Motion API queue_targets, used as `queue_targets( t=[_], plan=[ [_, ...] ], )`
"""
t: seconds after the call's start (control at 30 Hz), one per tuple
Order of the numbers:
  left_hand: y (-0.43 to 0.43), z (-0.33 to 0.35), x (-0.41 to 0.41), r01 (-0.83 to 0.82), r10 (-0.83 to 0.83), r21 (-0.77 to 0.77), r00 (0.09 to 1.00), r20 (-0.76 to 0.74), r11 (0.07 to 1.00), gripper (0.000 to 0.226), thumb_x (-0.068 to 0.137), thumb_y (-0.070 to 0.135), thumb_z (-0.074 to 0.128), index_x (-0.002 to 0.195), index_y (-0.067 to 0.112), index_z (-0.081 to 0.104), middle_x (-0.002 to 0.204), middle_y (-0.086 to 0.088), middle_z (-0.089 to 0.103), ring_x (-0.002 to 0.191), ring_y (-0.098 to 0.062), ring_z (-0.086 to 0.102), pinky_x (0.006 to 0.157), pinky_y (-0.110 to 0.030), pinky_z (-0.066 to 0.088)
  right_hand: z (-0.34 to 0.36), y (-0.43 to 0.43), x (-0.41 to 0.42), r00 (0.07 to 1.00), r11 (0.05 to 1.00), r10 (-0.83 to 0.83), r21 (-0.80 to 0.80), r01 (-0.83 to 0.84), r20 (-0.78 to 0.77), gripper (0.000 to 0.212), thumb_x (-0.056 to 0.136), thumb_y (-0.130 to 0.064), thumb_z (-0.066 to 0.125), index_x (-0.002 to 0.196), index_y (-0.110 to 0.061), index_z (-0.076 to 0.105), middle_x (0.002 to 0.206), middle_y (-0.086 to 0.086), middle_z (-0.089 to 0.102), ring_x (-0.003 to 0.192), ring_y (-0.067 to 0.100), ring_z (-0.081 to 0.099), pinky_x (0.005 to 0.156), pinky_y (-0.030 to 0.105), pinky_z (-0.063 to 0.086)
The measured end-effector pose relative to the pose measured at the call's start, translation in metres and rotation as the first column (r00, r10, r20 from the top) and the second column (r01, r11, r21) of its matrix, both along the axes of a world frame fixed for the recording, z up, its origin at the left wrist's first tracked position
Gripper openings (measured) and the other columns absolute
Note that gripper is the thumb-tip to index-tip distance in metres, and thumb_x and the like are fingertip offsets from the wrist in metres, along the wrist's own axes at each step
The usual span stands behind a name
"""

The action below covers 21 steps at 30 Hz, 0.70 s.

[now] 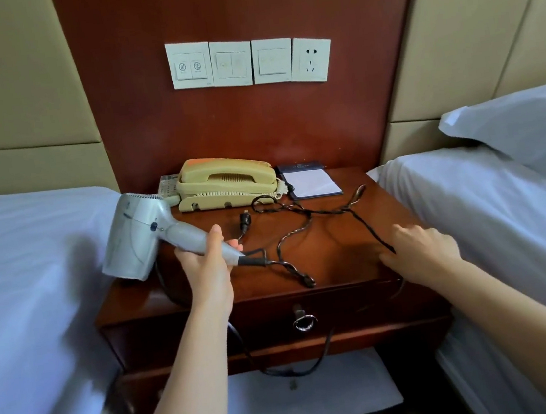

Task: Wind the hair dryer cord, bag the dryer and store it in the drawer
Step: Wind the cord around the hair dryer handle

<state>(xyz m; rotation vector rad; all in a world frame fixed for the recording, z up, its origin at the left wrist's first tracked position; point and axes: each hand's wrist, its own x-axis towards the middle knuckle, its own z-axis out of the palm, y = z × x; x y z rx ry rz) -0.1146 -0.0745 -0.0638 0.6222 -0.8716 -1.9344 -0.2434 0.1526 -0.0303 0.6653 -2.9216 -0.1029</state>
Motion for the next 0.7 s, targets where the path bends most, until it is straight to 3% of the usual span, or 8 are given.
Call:
queue_targets(
  t=[0.13,0.27,0.37,0.43,0.5,0.57,0.63,0.7],
  plan=[
    [0.003,0.001,0.003,0.000,0.000,-0.006,1.000,-0.003,1.000,0.053,0.092,0.013,0.060,0.138,0.013,0.034,0.091,-0.003,0.054,0.070,-0.014,0.061,0.058,-0.022,0.055,-0.007,0.013,0.002,0.992,0.995,-0.038,-0.083,0.048,0.117,0.027,0.093,-0.037,0.048,0.083,-0.012,0.046,0.089,0.008,0.054,0.086,0.031,0.057,0.064,0.031,0.039],
    [0.004,-0.001,0.003,0.004,-0.004,-0.020,1.000,0.009,1.000,0.049,0.092,0.013,0.059,0.135,0.012,0.036,0.087,-0.003,0.053,0.067,-0.013,0.059,0.063,-0.026,0.054,-0.011,0.011,-0.010,0.927,0.899,0.141,-0.436,0.027,0.347,0.036,0.092,-0.027,0.055,0.057,-0.017,0.052,0.056,0.002,0.047,0.052,0.019,0.049,0.044,0.023,0.035],
    [0.003,-0.002,0.002,-0.005,0.006,-0.028,1.000,0.028,1.000,0.050,0.092,0.014,0.059,0.136,0.012,0.036,0.087,-0.003,0.054,0.068,-0.013,0.060,0.064,-0.027,0.054,-0.003,0.001,-0.010,0.787,0.598,0.313,-0.754,0.271,0.531,0.037,0.095,-0.024,0.051,0.061,-0.010,0.056,0.040,-0.003,0.034,0.033,0.007,0.035,0.037,0.017,0.042],
    [0.004,0.000,0.002,0.009,-0.008,-0.029,0.999,0.031,1.000,0.049,0.092,0.014,0.059,0.136,0.013,0.036,0.088,-0.003,0.053,0.072,-0.014,0.060,0.066,-0.029,0.054,0.004,-0.007,-0.011,0.646,0.375,0.443,-0.782,0.497,0.622,0.034,0.096,-0.023,0.050,0.066,-0.008,0.053,0.038,-0.004,0.030,0.029,0.004,0.034,0.044,0.020,0.052],
    [0.005,0.003,0.002,0.032,-0.031,-0.022,0.999,0.029,0.999,0.046,0.093,0.015,0.059,0.134,0.013,0.038,0.088,-0.003,0.053,0.074,-0.015,0.060,0.066,-0.030,0.054,0.010,-0.014,-0.017,0.581,0.216,0.530,-0.761,0.611,0.618,0.033,0.097,-0.020,0.049,0.066,-0.007,0.052,0.037,-0.002,0.033,0.031,0.005,0.042,0.048,0.024,0.056],
    [0.006,0.008,0.002,0.062,-0.062,0.005,0.998,0.020,0.998,0.038,0.092,0.016,0.059,0.127,0.011,0.044,0.085,-0.003,0.053,0.071,-0.014,0.059,0.059,-0.028,0.054,0.019,-0.023,-0.026,0.629,0.102,0.543,-0.787,0.608,0.556,0.034,0.098,-0.019,0.046,0.065,-0.007,0.050,0.035,-0.002,0.035,0.032,0.006,0.047,0.052,0.027,0.059],
    [0.006,0.014,0.002,0.096,-0.096,0.027,0.995,-0.003,0.995,0.025,0.093,0.015,0.058,0.115,0.010,0.048,0.079,-0.002,0.052,0.065,-0.012,0.056,0.052,-0.025,0.053,0.034,-0.031,-0.038,0.739,0.001,0.496,-0.851,0.525,0.456,0.035,0.097,-0.017,0.045,0.063,-0.008,0.047,0.041,0.002,0.036,0.033,0.007,0.052,0.056,0.027,0.059],
    [0.006,0.019,0.001,0.120,-0.119,0.024,0.993,-0.021,0.993,0.021,0.092,0.014,0.059,0.110,0.011,0.049,0.076,-0.002,0.051,0.060,-0.012,0.054,0.050,-0.025,0.052,0.051,-0.040,-0.049,0.834,-0.036,0.432,-0.917,0.397,0.344,0.033,0.095,-0.012,0.043,0.063,-0.010,0.044,0.048,0.004,0.036,0.039,0.006,0.058,0.062,0.025,0.057]
  ],
)
